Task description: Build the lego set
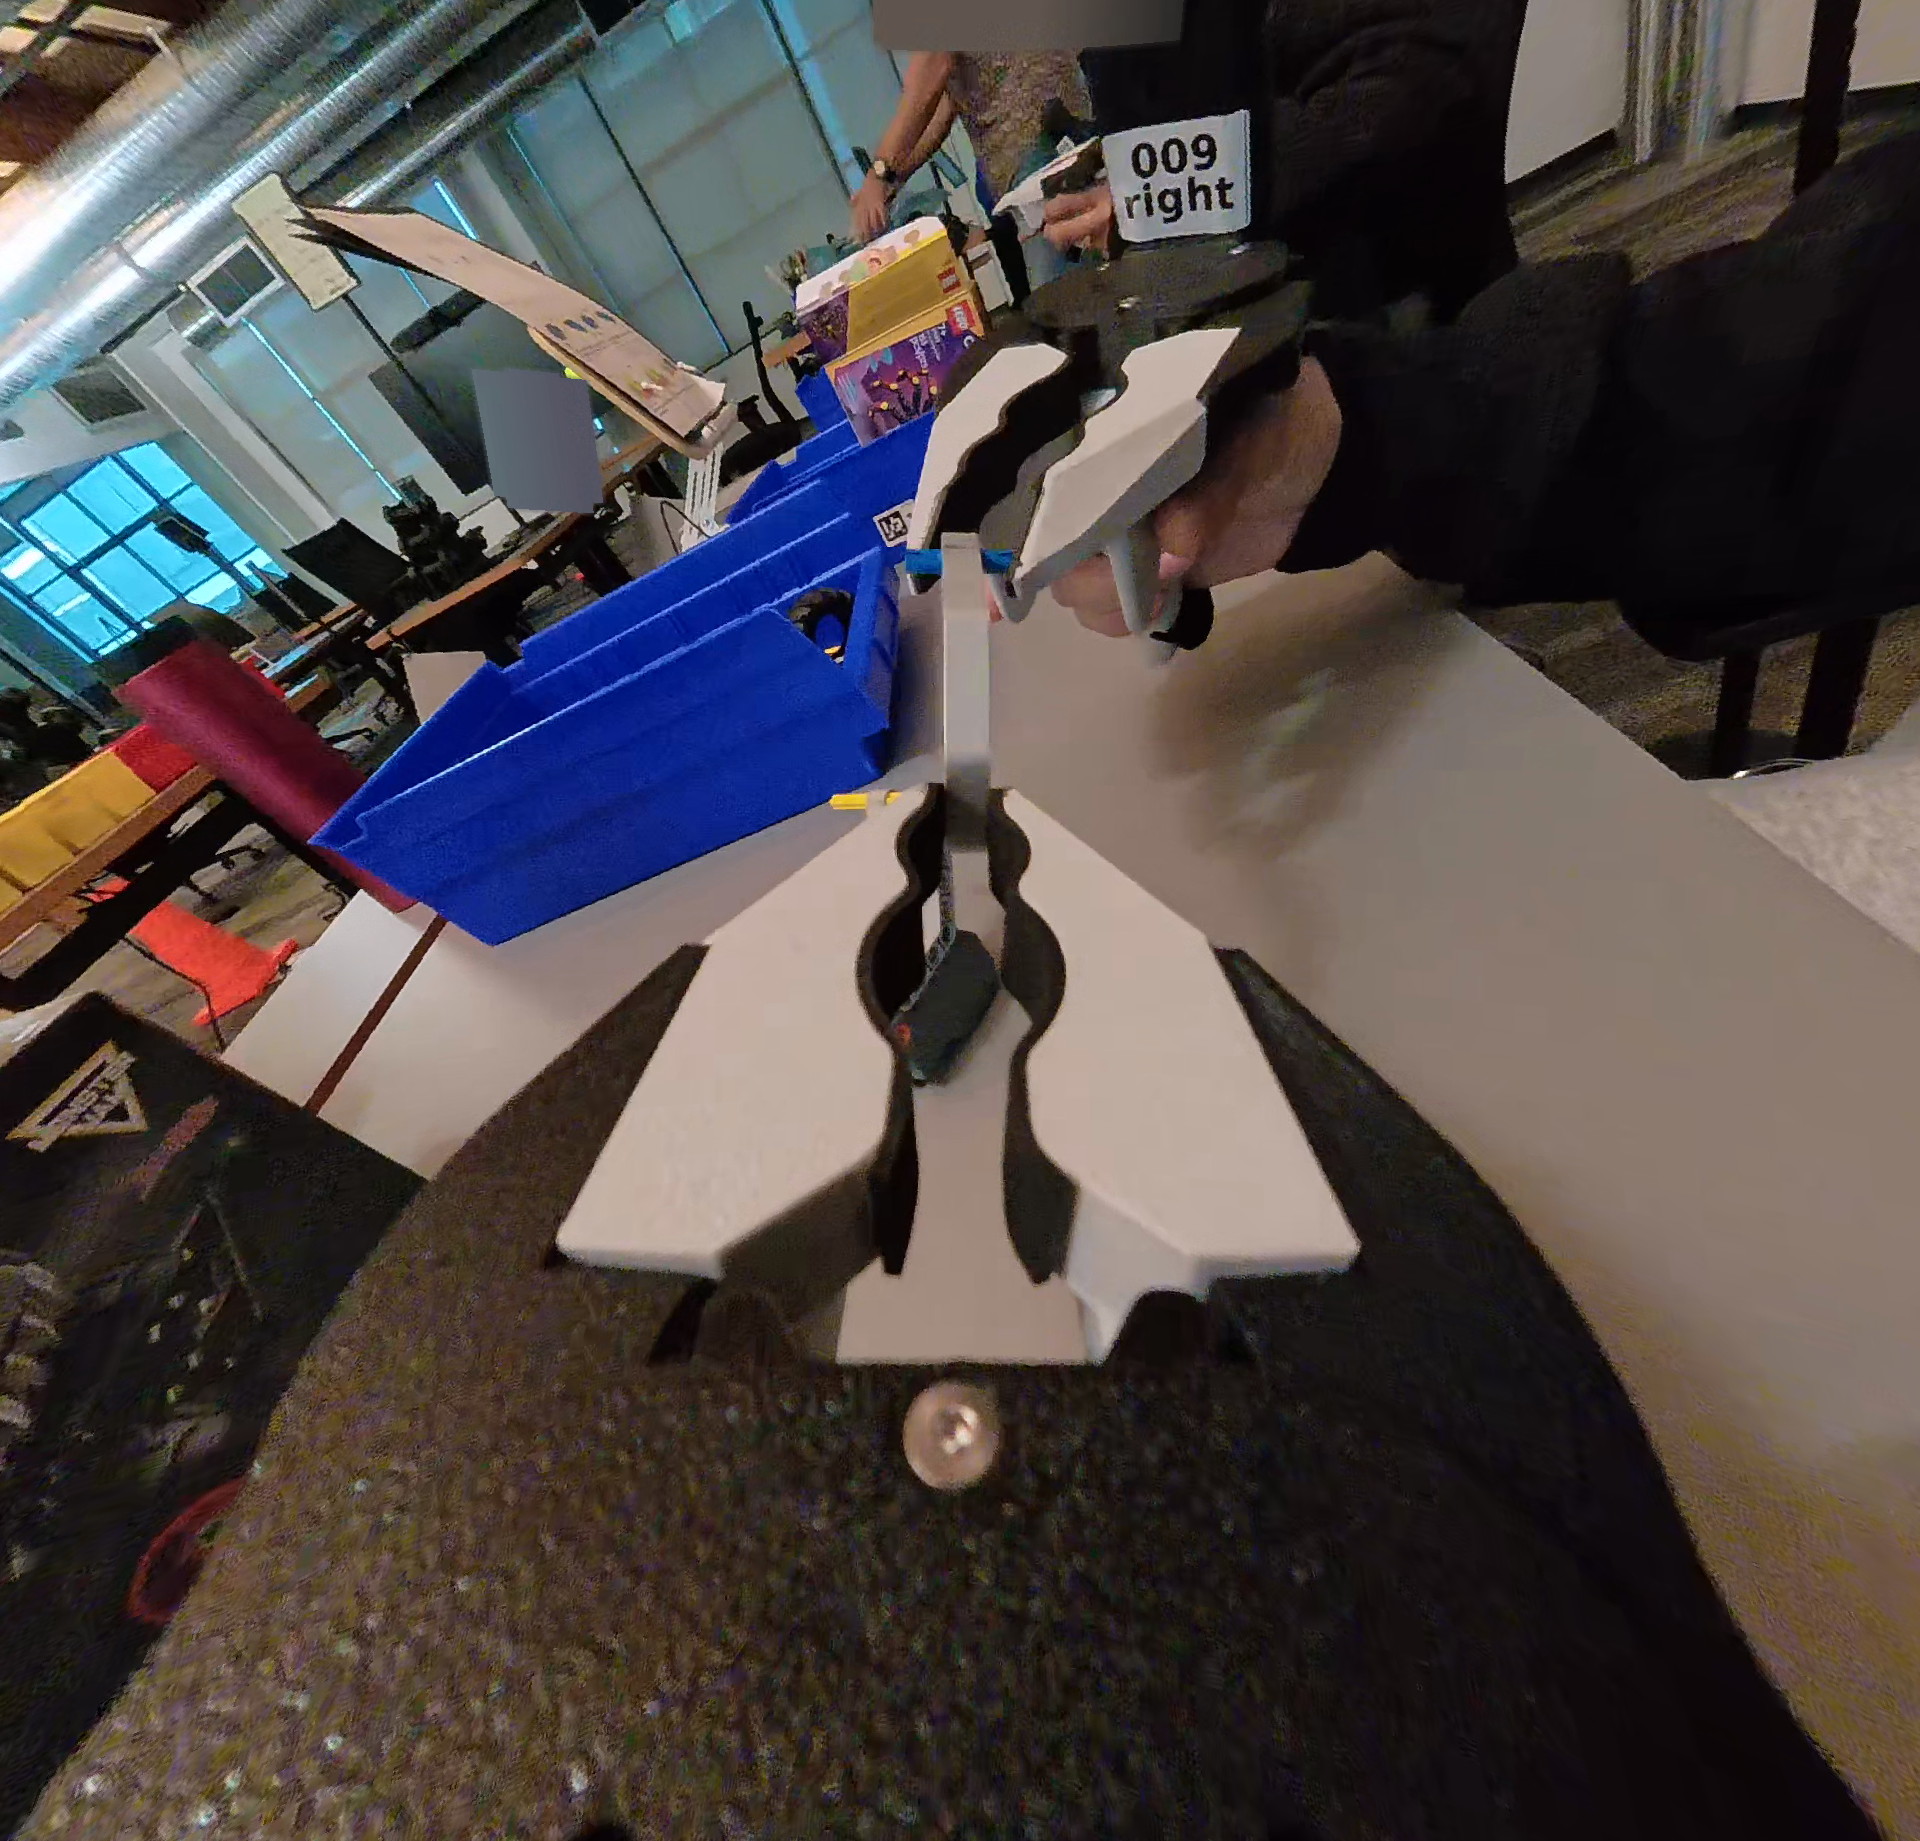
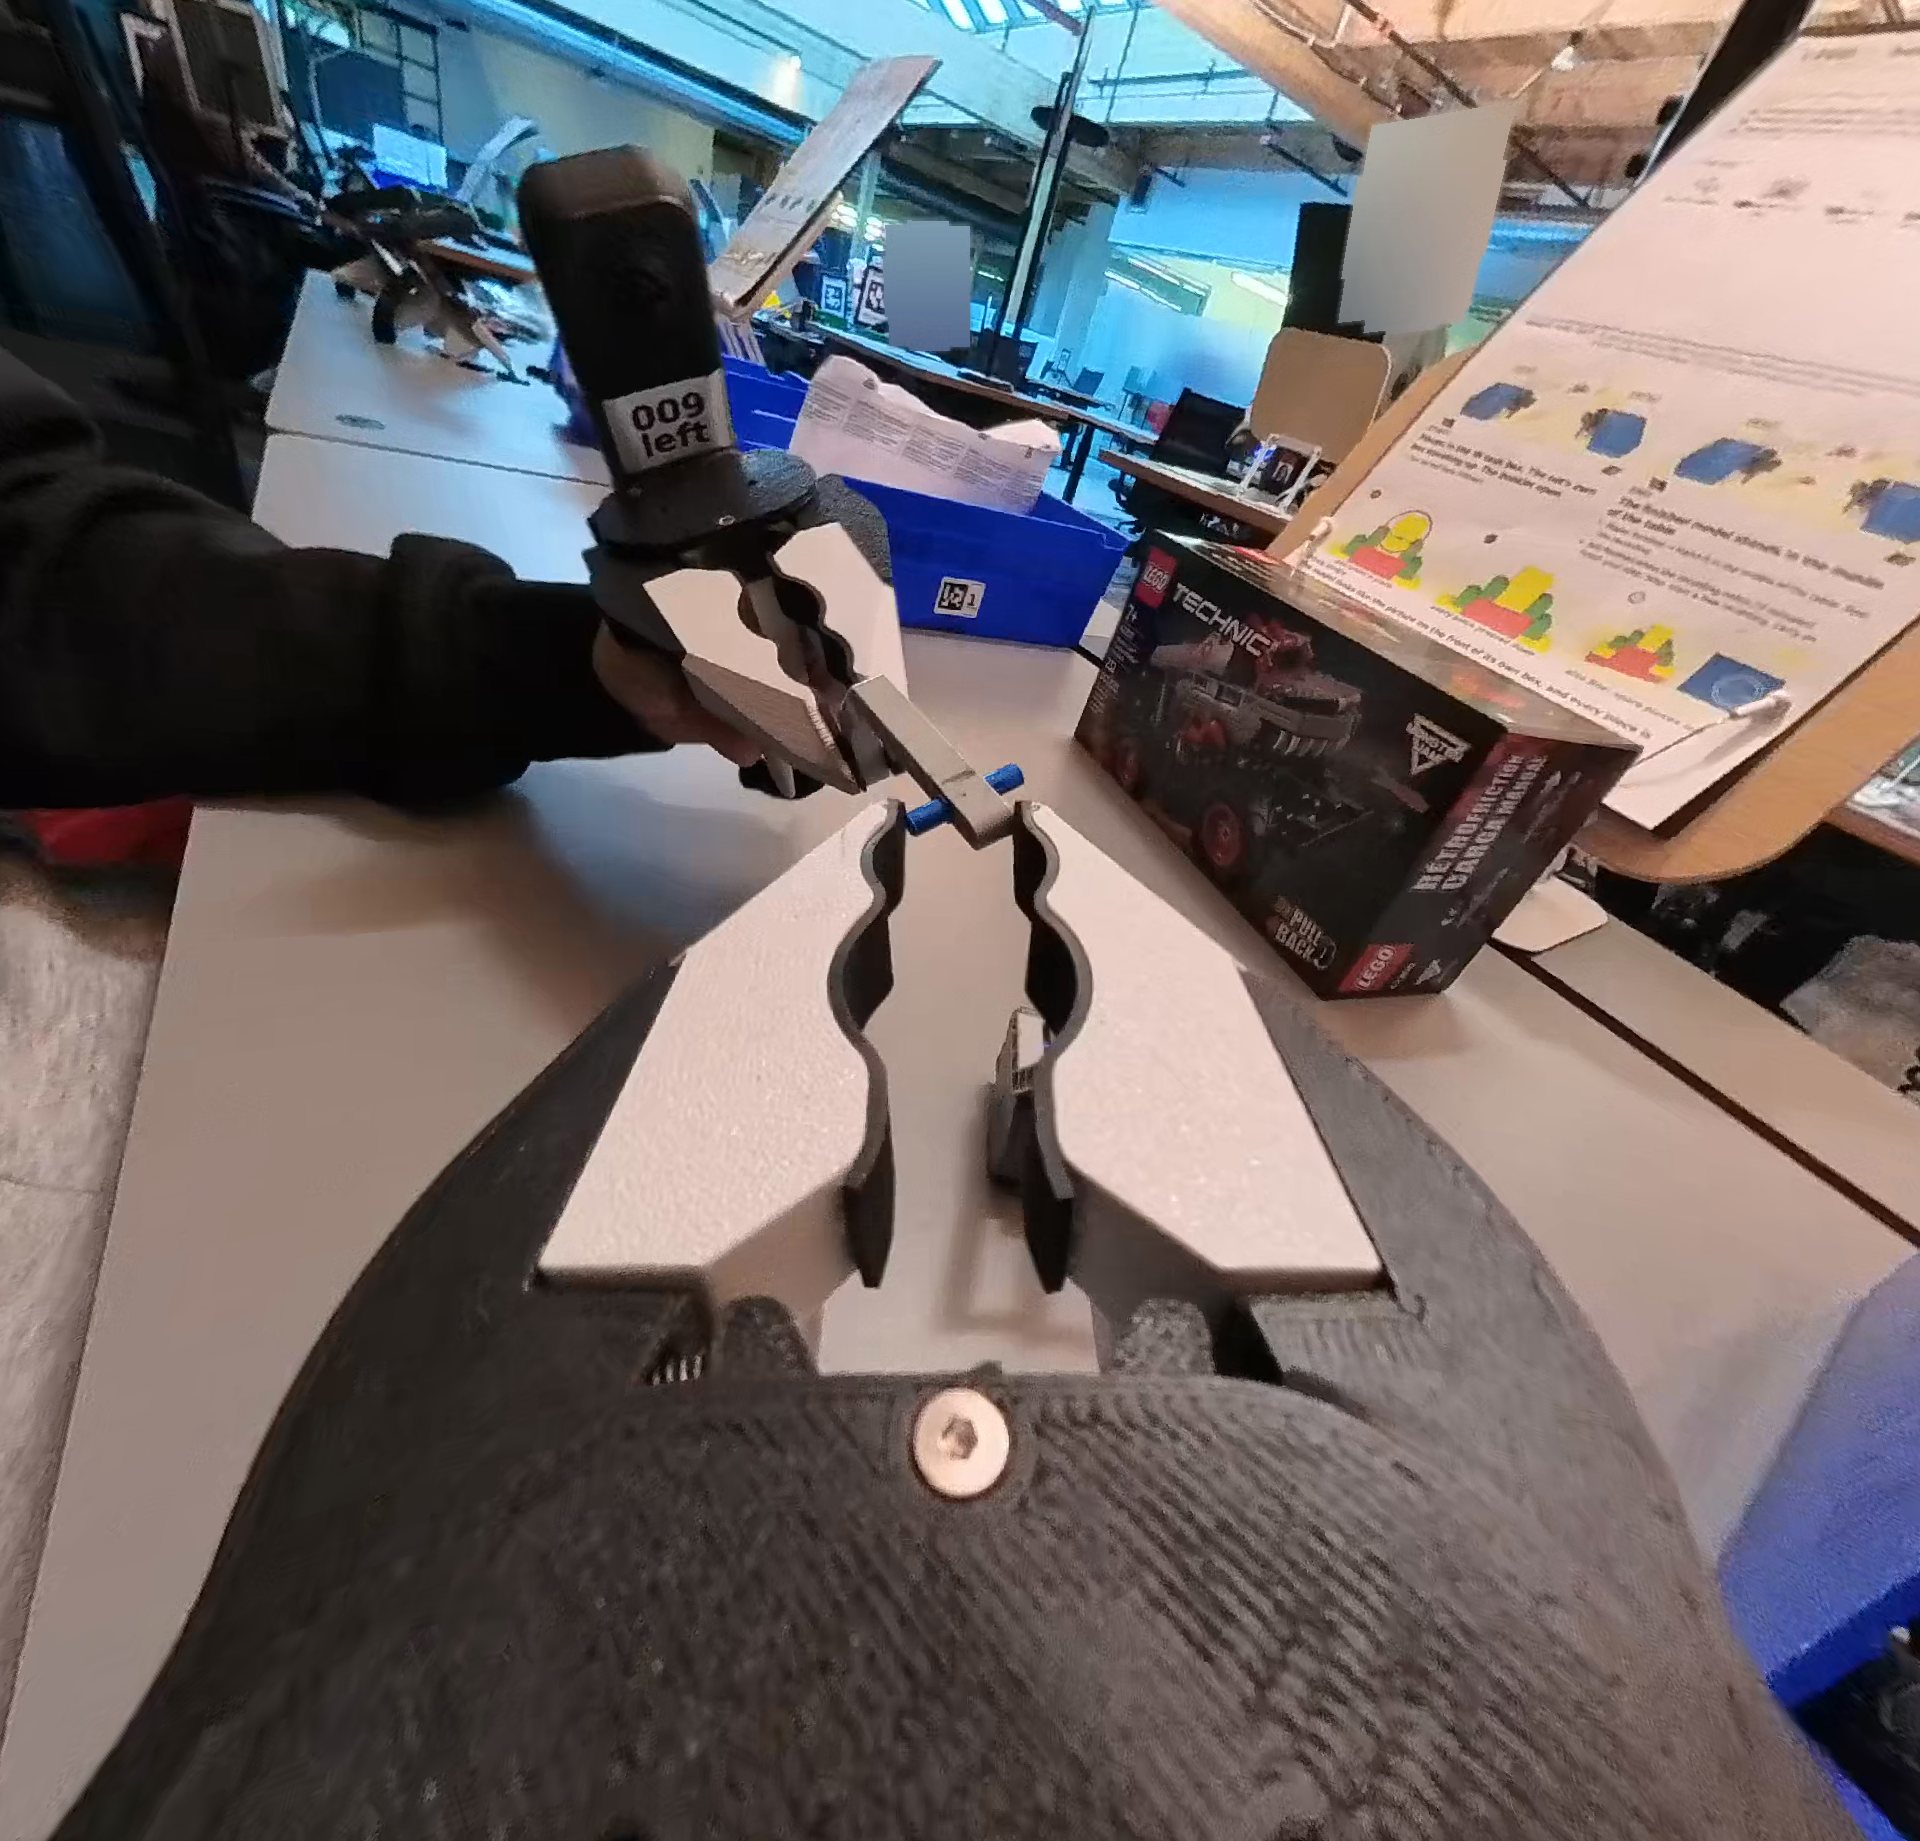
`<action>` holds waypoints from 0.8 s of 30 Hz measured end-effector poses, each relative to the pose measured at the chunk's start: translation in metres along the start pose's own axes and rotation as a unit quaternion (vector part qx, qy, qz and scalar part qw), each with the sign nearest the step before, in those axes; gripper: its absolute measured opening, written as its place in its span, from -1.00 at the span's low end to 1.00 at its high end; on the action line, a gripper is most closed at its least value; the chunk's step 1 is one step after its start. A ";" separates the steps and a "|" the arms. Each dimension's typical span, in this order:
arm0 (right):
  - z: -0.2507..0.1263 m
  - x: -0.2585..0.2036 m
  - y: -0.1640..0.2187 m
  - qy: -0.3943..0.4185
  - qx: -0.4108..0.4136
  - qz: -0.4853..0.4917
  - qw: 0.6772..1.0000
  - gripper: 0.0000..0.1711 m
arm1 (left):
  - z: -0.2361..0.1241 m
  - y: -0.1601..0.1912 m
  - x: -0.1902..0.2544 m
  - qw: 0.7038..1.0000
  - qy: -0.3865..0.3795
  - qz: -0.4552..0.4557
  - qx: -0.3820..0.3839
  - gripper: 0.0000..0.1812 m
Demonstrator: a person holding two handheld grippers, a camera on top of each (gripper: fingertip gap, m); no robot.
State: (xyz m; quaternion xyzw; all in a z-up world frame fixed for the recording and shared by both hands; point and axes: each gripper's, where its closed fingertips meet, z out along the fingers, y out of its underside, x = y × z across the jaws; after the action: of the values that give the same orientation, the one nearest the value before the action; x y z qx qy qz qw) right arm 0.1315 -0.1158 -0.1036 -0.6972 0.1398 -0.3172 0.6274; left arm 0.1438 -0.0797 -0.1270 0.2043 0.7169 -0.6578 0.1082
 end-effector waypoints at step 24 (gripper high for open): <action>0.030 -0.025 0.023 -0.015 -0.091 -0.091 0.992 -0.78 | 0.013 0.009 0.013 0.995 0.004 0.014 -0.095 -0.95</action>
State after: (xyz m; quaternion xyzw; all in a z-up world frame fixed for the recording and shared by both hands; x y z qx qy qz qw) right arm 0.1357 -0.0811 -0.1328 -0.7657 0.0946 -0.3483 0.5323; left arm 0.1350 -0.0900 -0.1416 0.2056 0.7735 -0.5845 0.1337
